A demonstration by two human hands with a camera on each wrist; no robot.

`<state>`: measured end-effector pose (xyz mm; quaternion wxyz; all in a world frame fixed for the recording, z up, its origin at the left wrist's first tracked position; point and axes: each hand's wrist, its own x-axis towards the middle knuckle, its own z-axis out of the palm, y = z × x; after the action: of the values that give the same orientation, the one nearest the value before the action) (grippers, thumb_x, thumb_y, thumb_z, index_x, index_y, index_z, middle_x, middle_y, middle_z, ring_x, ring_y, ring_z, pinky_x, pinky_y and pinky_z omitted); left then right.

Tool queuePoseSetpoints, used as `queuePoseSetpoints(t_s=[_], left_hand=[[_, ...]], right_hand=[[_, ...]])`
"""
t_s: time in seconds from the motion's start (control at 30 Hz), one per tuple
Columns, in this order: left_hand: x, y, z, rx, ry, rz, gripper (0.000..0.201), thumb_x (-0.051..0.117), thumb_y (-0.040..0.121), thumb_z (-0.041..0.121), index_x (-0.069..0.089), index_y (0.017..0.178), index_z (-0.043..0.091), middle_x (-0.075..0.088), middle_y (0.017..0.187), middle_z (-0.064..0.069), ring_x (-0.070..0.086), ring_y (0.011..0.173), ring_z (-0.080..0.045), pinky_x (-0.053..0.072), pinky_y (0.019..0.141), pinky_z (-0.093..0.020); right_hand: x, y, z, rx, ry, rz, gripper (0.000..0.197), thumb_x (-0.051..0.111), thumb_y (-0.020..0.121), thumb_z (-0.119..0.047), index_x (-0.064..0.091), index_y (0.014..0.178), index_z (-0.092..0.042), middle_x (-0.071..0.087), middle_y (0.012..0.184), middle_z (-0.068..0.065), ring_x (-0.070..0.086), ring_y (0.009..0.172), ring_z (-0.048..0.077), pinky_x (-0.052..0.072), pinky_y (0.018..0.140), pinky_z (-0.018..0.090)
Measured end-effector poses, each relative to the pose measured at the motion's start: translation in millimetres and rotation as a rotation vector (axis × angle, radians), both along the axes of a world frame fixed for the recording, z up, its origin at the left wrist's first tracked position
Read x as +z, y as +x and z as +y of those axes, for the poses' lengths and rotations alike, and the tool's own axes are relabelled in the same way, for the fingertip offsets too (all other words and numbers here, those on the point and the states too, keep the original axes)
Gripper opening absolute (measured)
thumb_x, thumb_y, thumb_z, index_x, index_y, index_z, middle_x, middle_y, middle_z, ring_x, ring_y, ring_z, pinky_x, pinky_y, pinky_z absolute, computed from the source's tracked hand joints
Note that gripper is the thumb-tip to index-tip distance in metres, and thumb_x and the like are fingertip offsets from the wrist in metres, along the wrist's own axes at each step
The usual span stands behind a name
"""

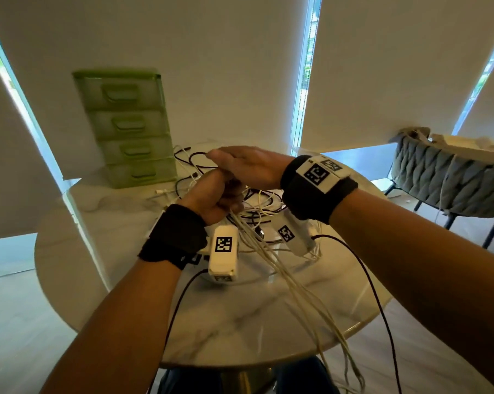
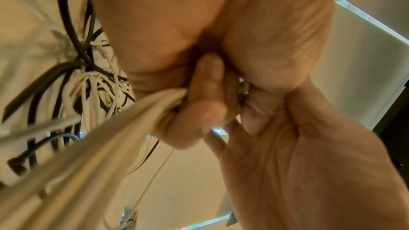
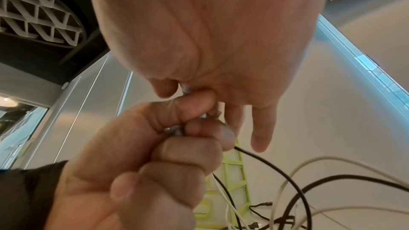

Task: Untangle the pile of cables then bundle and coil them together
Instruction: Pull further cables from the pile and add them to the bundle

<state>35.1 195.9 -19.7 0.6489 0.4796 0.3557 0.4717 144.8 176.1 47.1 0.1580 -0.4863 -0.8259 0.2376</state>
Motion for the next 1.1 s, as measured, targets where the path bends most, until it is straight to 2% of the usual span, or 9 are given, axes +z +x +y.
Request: queuePoseSetpoints(t_s=[0.1, 0.27, 0.4, 0.47, 0.57, 0.63, 0.77, 0.9, 1.1], left_hand=[[-2, -1, 3, -0.007, 0.0, -0.032, 0.035, 0.038, 0.101, 0.022, 0.038, 0.066, 0.018, 0.023, 0.048, 0.006, 0.021, 0.04, -0.008, 0.025, 0.039, -0.017], [-4, -3, 7, 0.002, -0.003, -0.056, 0.032, 0.041, 0.1, 0.023, 0.04, 0.069, 0.018, 0.021, 0.051, 0.005, 0.02, 0.041, -0.009, 0.023, 0.039, -0.02], [-4, -10, 8, -0.022, -0.015, -0.106, 0.037, 0.042, 0.099, 0.024, 0.039, 0.063, 0.019, 0.021, 0.046, 0.007, 0.019, 0.037, -0.007, 0.019, 0.038, -0.019], [-1, -23, 10, -0.06, -0.027, -0.178, 0.044, 0.049, 0.093, 0.032, 0.04, 0.052, 0.02, 0.02, 0.04, 0.009, 0.018, 0.03, -0.005, 0.016, 0.034, -0.017], [1, -46, 16, -0.068, -0.036, -0.281, 0.049, 0.048, 0.092, 0.038, 0.037, 0.047, 0.021, 0.022, 0.035, 0.009, 0.02, 0.027, -0.004, 0.019, 0.032, -0.014], [-2, -56, 20, -0.06, -0.042, -0.305, 0.05, 0.046, 0.095, 0.037, 0.036, 0.049, 0.02, 0.023, 0.035, 0.009, 0.021, 0.027, -0.005, 0.022, 0.032, -0.014], [-5, -66, 25, -0.041, -0.046, -0.306, 0.047, 0.05, 0.092, 0.035, 0.035, 0.05, 0.02, 0.023, 0.035, 0.009, 0.022, 0.027, -0.005, 0.026, 0.032, -0.015], [-5, -75, 29, 0.016, -0.063, -0.33, 0.052, 0.045, 0.097, 0.033, 0.034, 0.049, 0.02, 0.022, 0.034, 0.008, 0.021, 0.027, -0.006, 0.025, 0.032, -0.013], [-8, -77, 35, 0.065, -0.078, -0.327, 0.048, 0.048, 0.096, 0.033, 0.03, 0.054, 0.02, 0.021, 0.035, 0.008, 0.02, 0.027, -0.006, 0.027, 0.032, -0.014]], right_hand=[[3, 3, 5, 0.021, -0.013, 0.136, 0.056, 0.019, 0.101, -0.052, 0.027, 0.151, -0.026, 0.044, 0.147, 0.004, 0.042, 0.134, 0.02, 0.032, 0.109, 0.036], [-3, 6, 12, 0.046, -0.007, 0.053, 0.058, 0.021, 0.1, -0.055, 0.046, 0.142, -0.025, 0.056, 0.136, 0.003, 0.052, 0.123, 0.017, 0.036, 0.11, 0.042], [-5, 8, 13, 0.033, -0.026, 0.118, 0.06, 0.02, 0.099, -0.057, 0.038, 0.146, -0.026, 0.05, 0.143, 0.002, 0.048, 0.128, 0.016, 0.032, 0.11, 0.035], [-12, 19, 16, -0.023, -0.038, 0.149, 0.057, 0.026, 0.099, -0.057, 0.034, 0.148, -0.03, 0.045, 0.146, 0.0, 0.045, 0.13, 0.016, 0.032, 0.112, 0.04], [-34, 39, 23, -0.043, -0.116, -0.309, 0.058, 0.051, 0.088, -0.062, 0.043, 0.14, -0.039, 0.047, 0.143, -0.005, 0.043, 0.131, 0.018, 0.03, 0.113, 0.046], [-45, 47, 26, -0.07, -0.167, -0.573, 0.064, 0.065, 0.078, -0.062, 0.051, 0.135, -0.036, 0.047, 0.141, -0.005, 0.044, 0.13, 0.019, 0.032, 0.112, 0.042], [-59, 68, 50, -0.191, -0.098, -0.77, 0.052, 0.058, 0.09, -0.046, 0.057, 0.132, -0.014, 0.056, 0.135, 0.005, 0.052, 0.123, 0.024, 0.04, 0.105, 0.034], [-59, 89, 67, -0.341, -0.015, -0.762, 0.053, 0.048, 0.098, -0.038, 0.042, 0.143, -0.012, 0.039, 0.151, 0.007, 0.036, 0.138, 0.023, 0.029, 0.114, 0.032], [-57, 66, 54, -0.119, -0.203, -0.59, 0.072, 0.061, 0.083, -0.06, 0.037, 0.146, -0.034, 0.043, 0.148, -0.004, 0.04, 0.135, 0.019, 0.028, 0.111, 0.035]])
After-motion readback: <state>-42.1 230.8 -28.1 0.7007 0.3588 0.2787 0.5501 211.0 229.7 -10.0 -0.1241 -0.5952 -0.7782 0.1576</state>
